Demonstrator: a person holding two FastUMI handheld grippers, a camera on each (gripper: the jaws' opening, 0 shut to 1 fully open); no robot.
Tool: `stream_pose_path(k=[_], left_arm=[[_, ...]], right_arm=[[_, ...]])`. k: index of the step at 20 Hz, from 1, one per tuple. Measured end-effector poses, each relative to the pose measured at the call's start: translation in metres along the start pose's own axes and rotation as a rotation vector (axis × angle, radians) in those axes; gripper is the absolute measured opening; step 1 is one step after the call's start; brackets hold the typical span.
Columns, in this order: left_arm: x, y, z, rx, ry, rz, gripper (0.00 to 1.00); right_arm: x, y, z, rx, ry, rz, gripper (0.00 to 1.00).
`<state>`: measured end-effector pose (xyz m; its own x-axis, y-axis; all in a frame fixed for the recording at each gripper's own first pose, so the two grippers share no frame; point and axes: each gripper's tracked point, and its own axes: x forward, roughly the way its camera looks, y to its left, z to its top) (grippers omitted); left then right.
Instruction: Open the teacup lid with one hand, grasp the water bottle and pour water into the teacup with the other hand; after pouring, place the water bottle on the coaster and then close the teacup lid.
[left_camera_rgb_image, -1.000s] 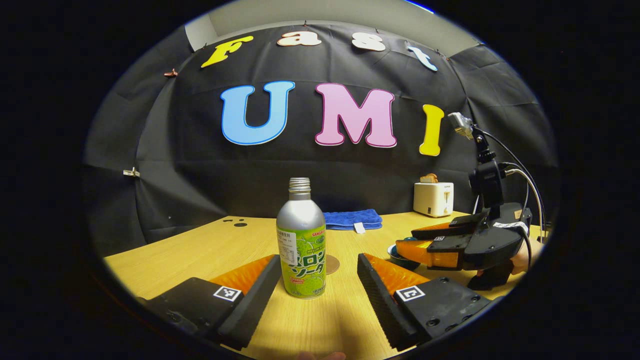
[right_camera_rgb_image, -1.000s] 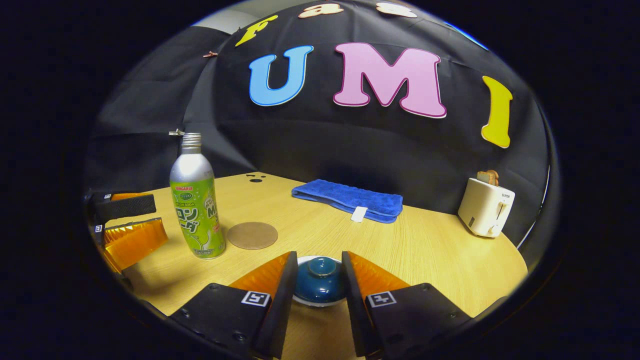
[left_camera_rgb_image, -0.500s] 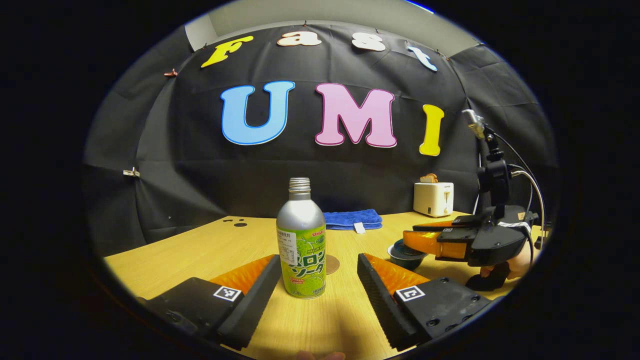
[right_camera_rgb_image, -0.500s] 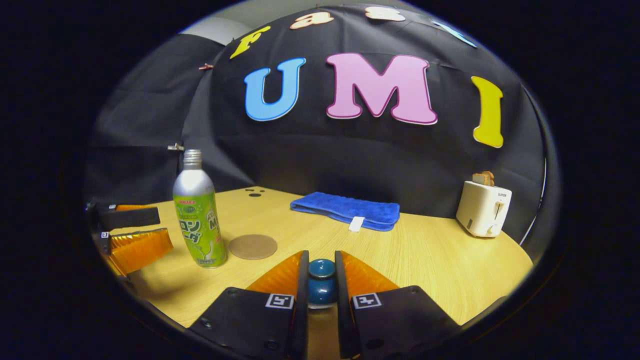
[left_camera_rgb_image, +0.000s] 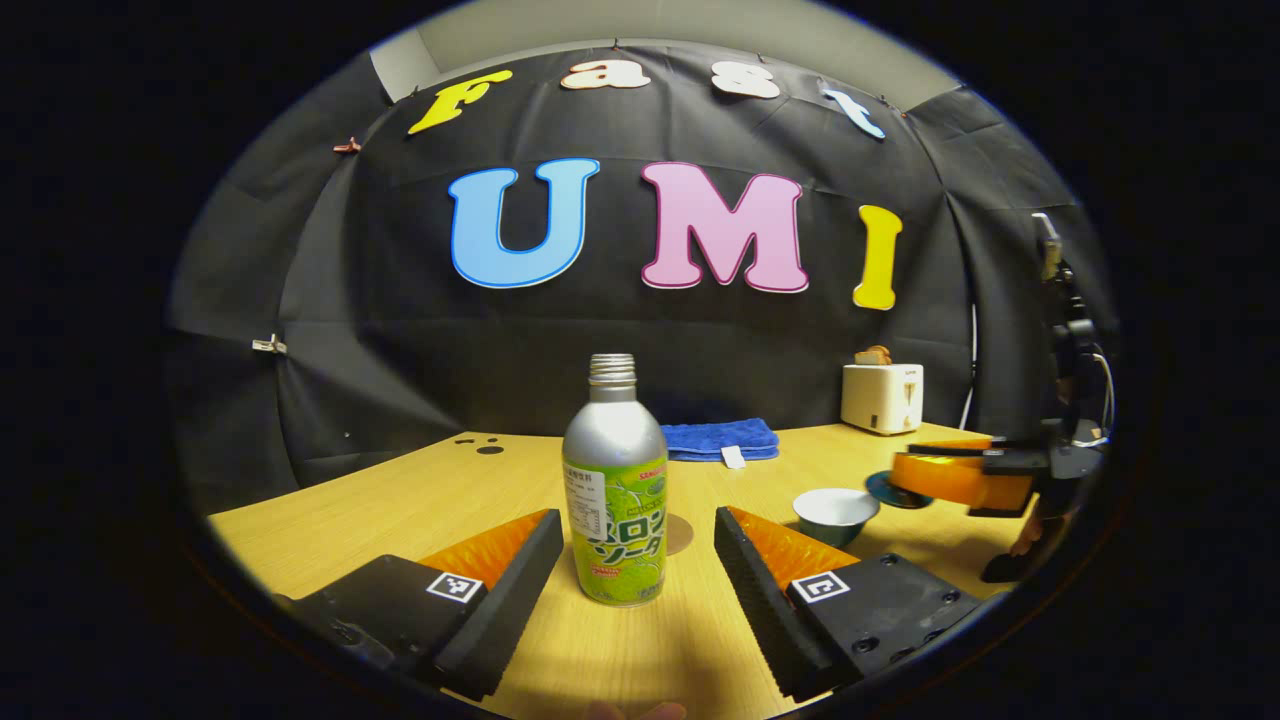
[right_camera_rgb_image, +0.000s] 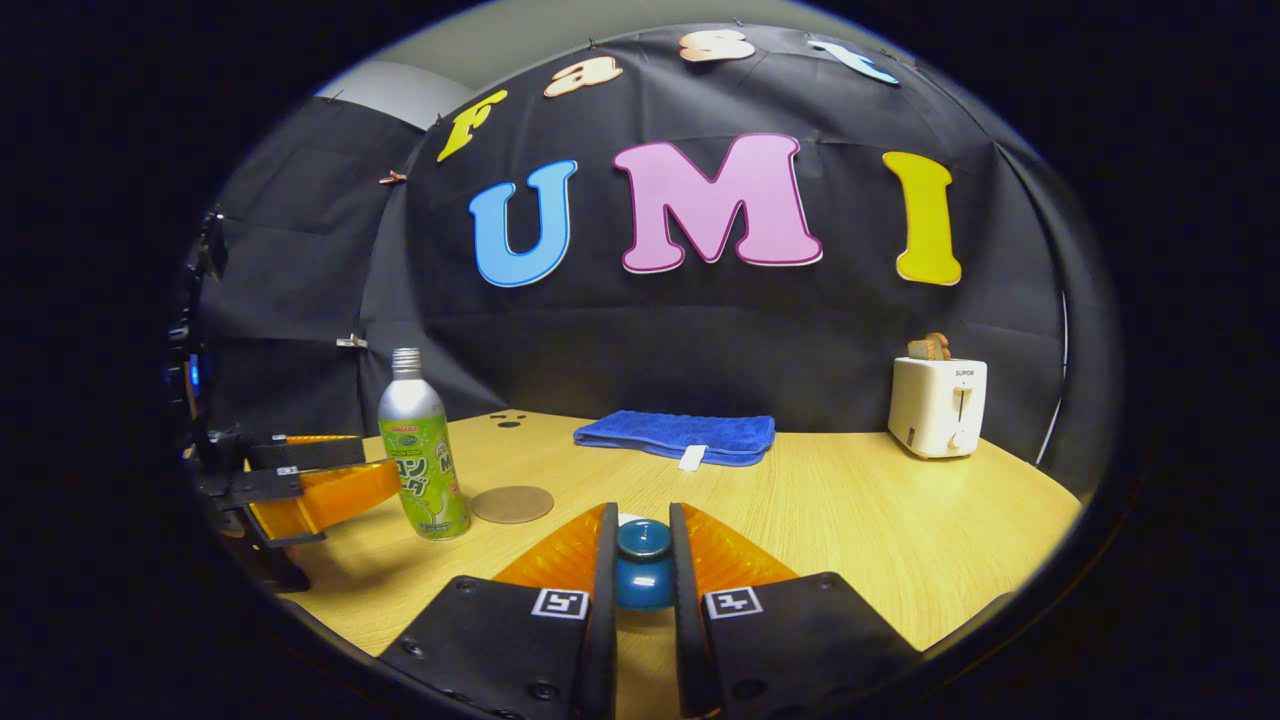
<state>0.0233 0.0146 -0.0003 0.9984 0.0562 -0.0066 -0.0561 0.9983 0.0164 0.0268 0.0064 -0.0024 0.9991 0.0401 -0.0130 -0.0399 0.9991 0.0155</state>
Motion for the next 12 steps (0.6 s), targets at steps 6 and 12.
stream_pose_path(k=[6, 12], left_arm=[[0.039, 0.007, 0.001, 0.000, 0.001, 0.048, 0.96], [0.063, 0.006, -0.003, 0.016, 0.013, 0.045, 0.88]], right_arm=[[-0.029, -0.015, 0.003, 0.001, -0.019, -0.006, 0.28], [-0.036, -0.027, 0.003, 0.000, -0.022, -0.016, 0.28]])
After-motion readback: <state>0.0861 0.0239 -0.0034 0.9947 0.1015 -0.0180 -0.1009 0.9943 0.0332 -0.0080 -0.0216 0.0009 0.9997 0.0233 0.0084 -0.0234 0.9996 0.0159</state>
